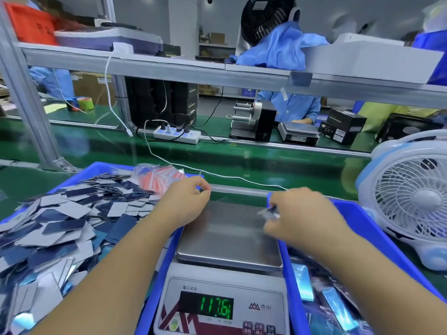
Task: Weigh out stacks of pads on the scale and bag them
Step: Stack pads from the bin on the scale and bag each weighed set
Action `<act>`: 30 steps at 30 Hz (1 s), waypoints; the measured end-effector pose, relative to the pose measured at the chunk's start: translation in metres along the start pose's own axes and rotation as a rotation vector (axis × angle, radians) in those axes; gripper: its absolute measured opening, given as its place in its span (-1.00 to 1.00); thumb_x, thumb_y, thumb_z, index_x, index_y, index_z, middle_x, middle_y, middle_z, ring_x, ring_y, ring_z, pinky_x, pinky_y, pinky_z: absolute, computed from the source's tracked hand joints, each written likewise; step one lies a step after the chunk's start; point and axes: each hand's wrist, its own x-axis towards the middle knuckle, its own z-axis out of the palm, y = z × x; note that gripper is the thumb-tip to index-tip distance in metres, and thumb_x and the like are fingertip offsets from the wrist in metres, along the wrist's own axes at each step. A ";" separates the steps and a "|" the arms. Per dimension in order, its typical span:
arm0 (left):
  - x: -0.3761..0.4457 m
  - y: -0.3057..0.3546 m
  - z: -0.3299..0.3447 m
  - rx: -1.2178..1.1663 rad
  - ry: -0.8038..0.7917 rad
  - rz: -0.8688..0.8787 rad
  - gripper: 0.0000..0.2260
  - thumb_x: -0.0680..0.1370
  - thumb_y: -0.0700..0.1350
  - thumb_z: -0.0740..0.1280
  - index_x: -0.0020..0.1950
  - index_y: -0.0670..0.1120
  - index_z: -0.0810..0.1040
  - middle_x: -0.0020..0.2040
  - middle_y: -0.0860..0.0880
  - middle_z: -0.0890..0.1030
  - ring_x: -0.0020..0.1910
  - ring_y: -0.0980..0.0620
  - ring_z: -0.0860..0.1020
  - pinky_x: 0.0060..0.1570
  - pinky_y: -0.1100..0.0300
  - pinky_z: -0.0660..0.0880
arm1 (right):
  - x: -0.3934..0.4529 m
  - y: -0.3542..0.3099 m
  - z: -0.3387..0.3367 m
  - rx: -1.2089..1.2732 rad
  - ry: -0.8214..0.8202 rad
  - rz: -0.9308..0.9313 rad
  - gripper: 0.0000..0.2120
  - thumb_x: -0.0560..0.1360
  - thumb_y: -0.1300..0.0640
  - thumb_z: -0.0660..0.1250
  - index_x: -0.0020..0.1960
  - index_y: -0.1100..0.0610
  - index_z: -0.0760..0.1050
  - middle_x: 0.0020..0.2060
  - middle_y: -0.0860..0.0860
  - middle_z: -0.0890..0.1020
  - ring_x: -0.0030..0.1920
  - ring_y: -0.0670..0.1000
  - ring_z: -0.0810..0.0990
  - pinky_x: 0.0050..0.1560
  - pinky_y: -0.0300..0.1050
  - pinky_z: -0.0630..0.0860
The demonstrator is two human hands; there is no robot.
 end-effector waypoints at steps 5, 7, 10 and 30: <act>0.000 0.001 0.003 0.006 -0.006 0.006 -0.87 0.61 -0.08 0.23 -0.05 0.07 0.56 -0.61 0.16 0.35 -0.59 0.19 0.34 -0.59 0.42 0.25 | 0.001 0.062 0.002 -0.006 -0.111 0.271 -0.69 0.39 -0.22 0.33 -0.22 0.04 0.56 -0.36 -0.05 0.59 -0.30 0.01 0.56 -0.38 -0.20 0.43; 0.000 0.002 0.003 0.006 -0.010 0.005 -0.87 0.61 -0.08 0.23 -0.05 0.06 0.56 -0.62 0.16 0.34 -0.60 0.19 0.33 -0.62 0.41 0.22 | -0.003 0.067 0.010 -0.032 -0.209 0.298 -0.60 0.45 -0.29 0.30 -0.23 0.05 0.54 -0.36 -0.07 0.58 -0.31 -0.04 0.54 -0.39 -0.21 0.41; -0.001 0.003 0.001 -0.002 -0.006 -0.005 -0.87 0.60 -0.09 0.23 -0.06 0.06 0.56 -0.61 0.16 0.35 -0.60 0.18 0.33 -0.62 0.40 0.22 | -0.002 0.068 0.009 0.002 -0.154 0.344 -0.72 0.49 -0.20 0.28 -0.14 0.01 0.54 -0.29 -0.06 0.58 -0.23 0.03 0.56 -0.23 -0.13 0.55; -0.045 -0.029 -0.078 0.485 -0.155 -0.147 -0.83 0.47 -0.15 0.38 0.01 0.08 0.61 -0.09 0.15 0.59 -0.16 0.19 0.52 -0.31 0.35 0.37 | -0.011 -0.038 0.029 0.403 0.055 -0.066 -0.89 0.49 -0.03 0.24 -0.19 -0.08 0.49 -0.44 -0.15 0.48 -0.34 -0.13 0.47 -0.25 -0.08 0.51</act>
